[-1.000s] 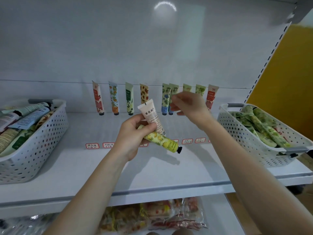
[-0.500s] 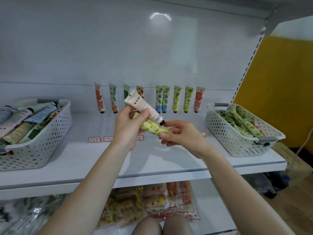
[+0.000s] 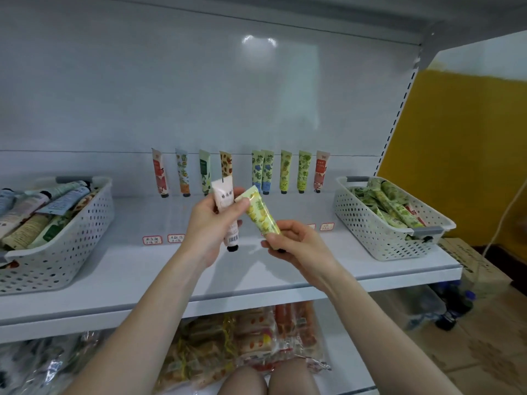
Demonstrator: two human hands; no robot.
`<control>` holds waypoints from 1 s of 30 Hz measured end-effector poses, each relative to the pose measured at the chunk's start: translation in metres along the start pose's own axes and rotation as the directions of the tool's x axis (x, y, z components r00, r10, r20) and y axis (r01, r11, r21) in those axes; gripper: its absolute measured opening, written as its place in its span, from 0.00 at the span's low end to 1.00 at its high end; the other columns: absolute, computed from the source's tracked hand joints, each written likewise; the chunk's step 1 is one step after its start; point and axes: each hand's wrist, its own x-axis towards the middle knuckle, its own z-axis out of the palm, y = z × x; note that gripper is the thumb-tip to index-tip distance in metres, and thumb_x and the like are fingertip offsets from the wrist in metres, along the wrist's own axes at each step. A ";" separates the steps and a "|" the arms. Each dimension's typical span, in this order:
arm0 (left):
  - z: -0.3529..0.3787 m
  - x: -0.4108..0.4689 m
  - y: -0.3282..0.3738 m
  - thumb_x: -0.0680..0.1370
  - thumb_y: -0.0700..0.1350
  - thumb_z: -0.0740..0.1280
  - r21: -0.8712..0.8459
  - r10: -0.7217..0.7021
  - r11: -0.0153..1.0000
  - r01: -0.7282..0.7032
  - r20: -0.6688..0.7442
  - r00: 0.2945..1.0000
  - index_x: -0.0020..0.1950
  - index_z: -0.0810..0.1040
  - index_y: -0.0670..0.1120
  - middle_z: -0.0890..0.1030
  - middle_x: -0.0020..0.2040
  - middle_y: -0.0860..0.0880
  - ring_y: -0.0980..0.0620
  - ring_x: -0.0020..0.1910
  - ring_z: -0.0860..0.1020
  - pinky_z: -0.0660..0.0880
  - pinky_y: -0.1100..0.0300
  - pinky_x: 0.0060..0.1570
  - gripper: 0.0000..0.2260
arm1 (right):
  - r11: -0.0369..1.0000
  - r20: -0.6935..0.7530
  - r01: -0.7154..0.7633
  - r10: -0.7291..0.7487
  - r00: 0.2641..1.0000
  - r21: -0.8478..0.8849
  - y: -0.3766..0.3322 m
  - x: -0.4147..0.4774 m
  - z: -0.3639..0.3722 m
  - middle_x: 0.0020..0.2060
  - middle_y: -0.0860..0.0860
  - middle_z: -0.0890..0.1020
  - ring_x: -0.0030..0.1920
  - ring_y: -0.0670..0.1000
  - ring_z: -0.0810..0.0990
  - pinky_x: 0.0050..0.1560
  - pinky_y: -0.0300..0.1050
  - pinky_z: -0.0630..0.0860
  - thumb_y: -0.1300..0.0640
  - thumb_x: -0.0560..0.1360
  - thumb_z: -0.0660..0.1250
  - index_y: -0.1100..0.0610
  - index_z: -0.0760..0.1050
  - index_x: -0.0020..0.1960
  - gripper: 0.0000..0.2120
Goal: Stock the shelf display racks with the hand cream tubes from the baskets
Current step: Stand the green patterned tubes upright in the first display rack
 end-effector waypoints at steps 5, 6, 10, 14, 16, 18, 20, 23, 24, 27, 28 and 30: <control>0.006 0.002 -0.004 0.73 0.35 0.68 0.068 0.002 0.998 -0.004 0.037 0.999 0.41 0.77 0.48 0.79 0.38 0.50 0.56 0.36 0.76 0.75 0.61 0.40 0.08 | 0.964 0.075 0.053 -0.035 0.997 -0.262 0.003 -0.001 -0.004 0.41 0.51 0.82 0.43 0.48 0.81 0.52 0.45 0.78 0.59 0.74 0.68 0.50 0.74 0.49 0.07; 0.007 0.003 -0.006 0.74 0.35 0.69 0.072 -0.005 0.997 0.002 0.045 0.999 0.42 0.77 0.48 0.79 0.38 0.50 0.56 0.36 0.76 0.74 0.63 0.39 0.08 | 0.955 0.084 0.080 -0.058 0.995 -0.286 0.003 0.000 -0.005 0.40 0.51 0.82 0.42 0.47 0.81 0.51 0.43 0.78 0.58 0.74 0.68 0.50 0.75 0.48 0.05; 0.013 0.011 -0.015 0.74 0.36 0.68 0.076 -0.023 0.997 0.020 0.038 0.999 0.42 0.76 0.48 0.80 0.40 0.49 0.54 0.39 0.78 0.75 0.62 0.42 0.07 | 0.880 0.074 0.179 -0.163 0.984 -0.439 0.002 0.014 -0.010 0.37 0.46 0.80 0.34 0.37 0.77 0.39 0.31 0.74 0.60 0.72 0.70 0.54 0.77 0.44 0.03; 0.010 0.025 -0.023 0.77 0.38 0.65 0.024 -0.039 0.999 0.039 -0.026 0.999 0.45 0.75 0.47 0.80 0.41 0.49 0.53 0.39 0.79 0.76 0.58 0.44 0.04 | 0.862 -0.104 0.188 -0.266 0.958 -0.471 -0.002 0.044 -0.027 0.35 0.49 0.80 0.36 0.46 0.78 0.44 0.41 0.77 0.61 0.72 0.71 0.57 0.77 0.43 0.03; 0.007 0.030 -0.027 0.78 0.40 0.64 0.009 -0.048 0.999 0.049 -0.062 0.997 0.44 0.73 0.47 0.78 0.37 0.48 0.52 0.35 0.77 0.75 0.57 0.43 0.04 | 0.854 -0.254 0.166 -0.324 0.911 -0.493 -0.009 0.070 -0.041 0.36 0.59 0.81 0.37 0.57 0.79 0.47 0.52 0.78 0.62 0.71 0.71 0.65 0.75 0.41 0.07; 0.005 0.035 -0.031 0.79 0.41 0.63 0.000 -0.069 0.998 0.069 -0.069 0.995 0.44 0.73 0.47 0.75 0.35 0.48 0.52 0.33 0.74 0.75 0.56 0.41 0.04 | 0.837 -0.335 0.170 -0.383 0.861 -0.520 -0.019 0.099 -0.052 0.36 0.69 0.78 0.34 0.64 0.76 0.40 0.56 0.76 0.62 0.70 0.70 0.75 0.73 0.40 0.15; 0.002 0.041 -0.035 0.79 0.41 0.62 -0.008 -0.100 0.995 0.100 -0.055 0.993 0.46 0.73 0.47 0.74 0.36 0.48 0.51 0.34 0.73 0.73 0.55 0.41 0.03 | 0.810 -0.361 0.163 -0.419 0.833 -0.563 -0.028 0.125 -0.055 0.30 0.66 0.74 0.31 0.55 0.70 0.35 0.44 0.66 0.61 0.70 0.69 0.75 0.71 0.38 0.16; 0.000 0.050 -0.040 0.78 0.36 0.62 -0.021 -0.122 0.992 0.121 -0.030 0.992 0.49 0.74 0.47 0.74 0.38 0.47 0.50 0.38 0.75 0.70 0.52 0.45 0.07 | 0.762 -0.400 0.084 -0.426 0.812 -0.642 -0.037 0.160 -0.052 0.32 0.62 0.78 0.33 0.51 0.71 0.32 0.40 0.61 0.59 0.71 0.67 0.69 0.75 0.36 0.12; 0.000 0.053 -0.040 0.78 0.35 0.62 -0.017 -0.120 0.993 0.119 -0.021 0.993 0.51 0.74 0.48 0.75 0.40 0.47 0.49 0.41 0.75 0.70 0.51 0.46 0.08 | 0.745 -0.397 0.080 -0.439 0.806 -0.662 -0.036 0.170 -0.050 0.35 0.62 0.81 0.34 0.52 0.73 0.32 0.40 0.62 0.58 0.72 0.67 0.66 0.76 0.36 0.11; -0.001 0.058 -0.044 0.77 0.35 0.64 0.009 -0.097 0.995 0.097 -0.014 0.995 0.50 0.75 0.52 0.76 0.50 0.44 0.45 0.50 0.76 0.70 0.52 0.47 0.11 | 0.709 -0.381 0.072 -0.459 0.803 -0.702 -0.031 0.188 -0.044 0.37 0.60 0.82 0.36 0.52 0.75 0.30 0.39 0.63 0.58 0.74 0.66 0.66 0.77 0.38 0.11; -0.002 0.060 -0.045 0.76 0.36 0.65 0.010 -0.087 0.996 0.087 -0.014 0.996 0.49 0.74 0.53 0.76 0.52 0.44 0.45 0.51 0.76 0.71 0.52 0.47 0.11 | 0.702 -0.380 0.065 -0.458 0.804 -0.710 -0.029 0.192 -0.042 0.37 0.62 0.82 0.36 0.53 0.75 0.31 0.40 0.62 0.59 0.74 0.66 0.69 0.77 0.38 0.13; -0.004 0.064 -0.047 0.76 0.37 0.66 0.010 -0.065 0.998 0.066 -0.012 0.998 0.47 0.74 0.54 0.76 0.52 0.43 0.45 0.50 0.76 0.71 0.53 0.46 0.11 | 0.688 -0.368 0.056 -0.453 0.812 -0.724 -0.026 0.195 -0.037 0.37 0.67 0.80 0.34 0.53 0.72 0.32 0.42 0.60 0.60 0.74 0.66 0.72 0.76 0.39 0.13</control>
